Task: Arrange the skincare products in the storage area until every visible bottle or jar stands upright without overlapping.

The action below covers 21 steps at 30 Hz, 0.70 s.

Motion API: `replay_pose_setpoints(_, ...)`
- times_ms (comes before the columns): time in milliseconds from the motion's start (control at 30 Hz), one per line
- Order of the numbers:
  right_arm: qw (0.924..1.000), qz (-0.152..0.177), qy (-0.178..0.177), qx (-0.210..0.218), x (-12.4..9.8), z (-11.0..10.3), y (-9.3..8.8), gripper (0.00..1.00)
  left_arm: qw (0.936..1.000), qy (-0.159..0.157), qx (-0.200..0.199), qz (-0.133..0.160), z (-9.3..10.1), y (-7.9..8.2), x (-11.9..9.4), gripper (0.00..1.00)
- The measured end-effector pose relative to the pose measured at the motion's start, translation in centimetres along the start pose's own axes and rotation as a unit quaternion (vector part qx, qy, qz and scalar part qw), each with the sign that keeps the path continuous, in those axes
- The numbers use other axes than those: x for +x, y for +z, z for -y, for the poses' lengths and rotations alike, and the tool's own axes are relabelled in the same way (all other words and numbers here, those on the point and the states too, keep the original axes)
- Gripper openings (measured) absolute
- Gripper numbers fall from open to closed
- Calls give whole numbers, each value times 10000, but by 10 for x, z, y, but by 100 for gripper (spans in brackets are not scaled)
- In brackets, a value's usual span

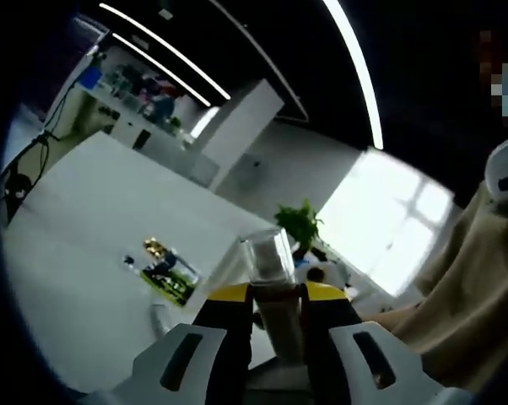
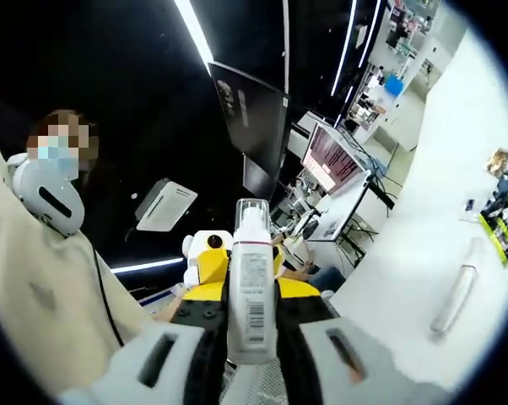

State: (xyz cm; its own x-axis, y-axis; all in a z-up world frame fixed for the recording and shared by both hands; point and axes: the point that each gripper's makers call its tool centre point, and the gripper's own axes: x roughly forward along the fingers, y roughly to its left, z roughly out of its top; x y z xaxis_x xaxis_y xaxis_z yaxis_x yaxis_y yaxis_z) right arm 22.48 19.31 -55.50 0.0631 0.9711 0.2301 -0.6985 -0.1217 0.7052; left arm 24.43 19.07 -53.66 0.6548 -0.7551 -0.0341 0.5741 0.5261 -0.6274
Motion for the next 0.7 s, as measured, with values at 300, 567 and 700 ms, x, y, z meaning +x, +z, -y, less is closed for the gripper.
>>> replay_pose_setpoints(300, 9991, -116, -253, -306, 4, 9, -1, 24, 9999, 61, -75, 52, -4, 3, -2, 15)
replay_pose_setpoints(567, 9985, -180, -326, -408, 3, 10, -1, 24, 10000, 29, -64, -23, -4, 1, 1, 15)
replay_pose_setpoints(700, 9978, -238, -346, -514, 3, 9, 1, 25, 9999, 17, 98, -64, -2, 4, 2, 15)
